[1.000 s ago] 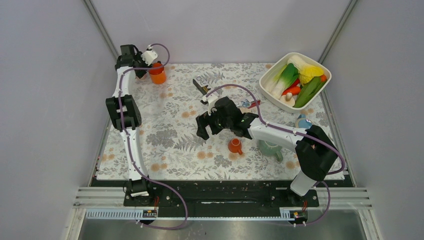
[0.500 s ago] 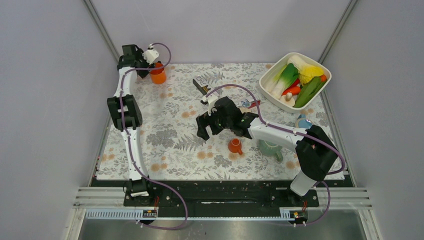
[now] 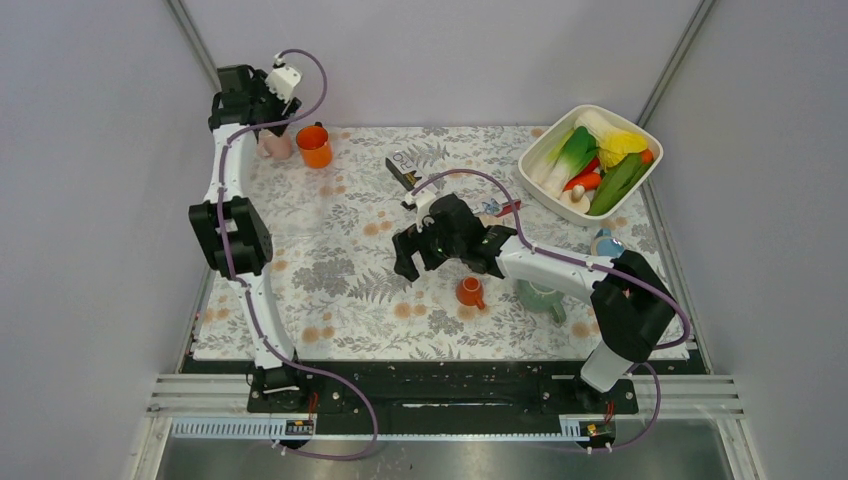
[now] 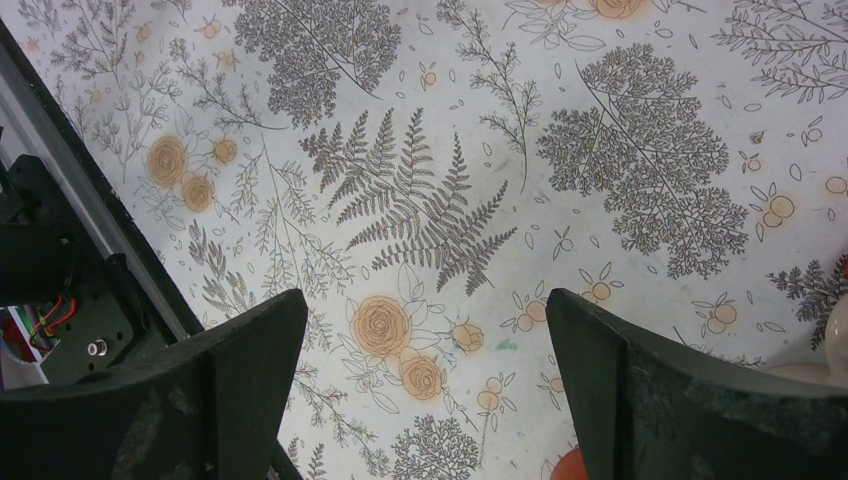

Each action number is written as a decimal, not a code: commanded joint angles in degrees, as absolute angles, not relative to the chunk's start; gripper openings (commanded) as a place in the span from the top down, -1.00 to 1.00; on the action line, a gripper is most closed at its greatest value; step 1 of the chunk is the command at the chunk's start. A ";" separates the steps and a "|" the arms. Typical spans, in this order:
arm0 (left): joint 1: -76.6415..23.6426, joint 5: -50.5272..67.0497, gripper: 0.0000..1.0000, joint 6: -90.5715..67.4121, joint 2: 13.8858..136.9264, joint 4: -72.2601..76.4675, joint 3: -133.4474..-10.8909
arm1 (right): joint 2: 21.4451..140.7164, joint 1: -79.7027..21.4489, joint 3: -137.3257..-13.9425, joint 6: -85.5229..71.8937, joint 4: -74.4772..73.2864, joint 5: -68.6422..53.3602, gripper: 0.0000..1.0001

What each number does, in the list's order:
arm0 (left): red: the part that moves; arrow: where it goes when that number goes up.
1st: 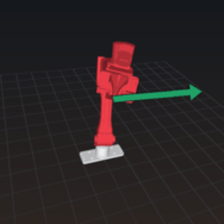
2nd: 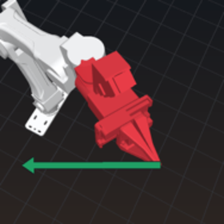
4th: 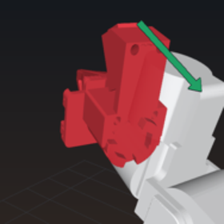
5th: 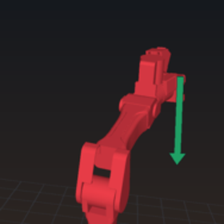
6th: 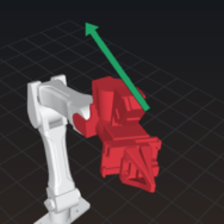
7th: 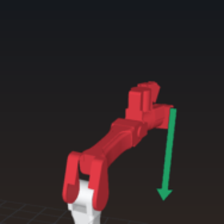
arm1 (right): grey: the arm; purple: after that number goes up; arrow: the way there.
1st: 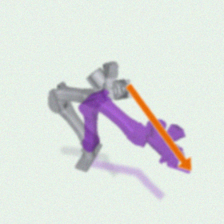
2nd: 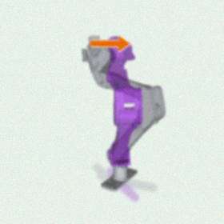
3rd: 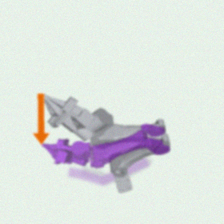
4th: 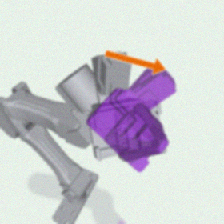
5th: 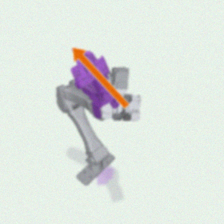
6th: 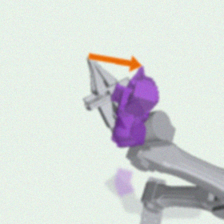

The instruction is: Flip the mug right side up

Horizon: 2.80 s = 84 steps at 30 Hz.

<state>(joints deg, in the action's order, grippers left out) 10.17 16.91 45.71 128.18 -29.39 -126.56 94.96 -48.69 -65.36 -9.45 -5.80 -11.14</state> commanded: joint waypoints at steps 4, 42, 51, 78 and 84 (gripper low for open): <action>12.48 15.56 0.56 41.27 123.04 -32.86 -119.69 | 91.16 -48.25 -62.62 -8.42 -3.10 -9.52 -0.99; 13.88 -2.35 0.77 50.16 138.08 -15.56 -121.04 | 91.93 -47.37 -62.93 -7.91 -3.38 -8.12 -0.99; 13.46 16.41 0.05 55.14 124.22 -35.10 -109.66 | 90.83 -47.29 -61.78 -7.66 -3.55 -7.67 -0.99; 7.90 19.51 -0.48 77.43 115.57 -45.84 -84.42 | 83.54 -47.28 -56.06 -9.43 -2.38 -8.51 -0.99; 5.33 16.87 0.18 78.04 114.19 -46.51 -81.81 | 83.53 -47.29 -56.27 -9.04 -2.45 -8.33 -0.99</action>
<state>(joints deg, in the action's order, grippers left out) 7.09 18.31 76.34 115.61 -46.65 -83.35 85.30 -47.66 -55.99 -9.26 -4.16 -8.62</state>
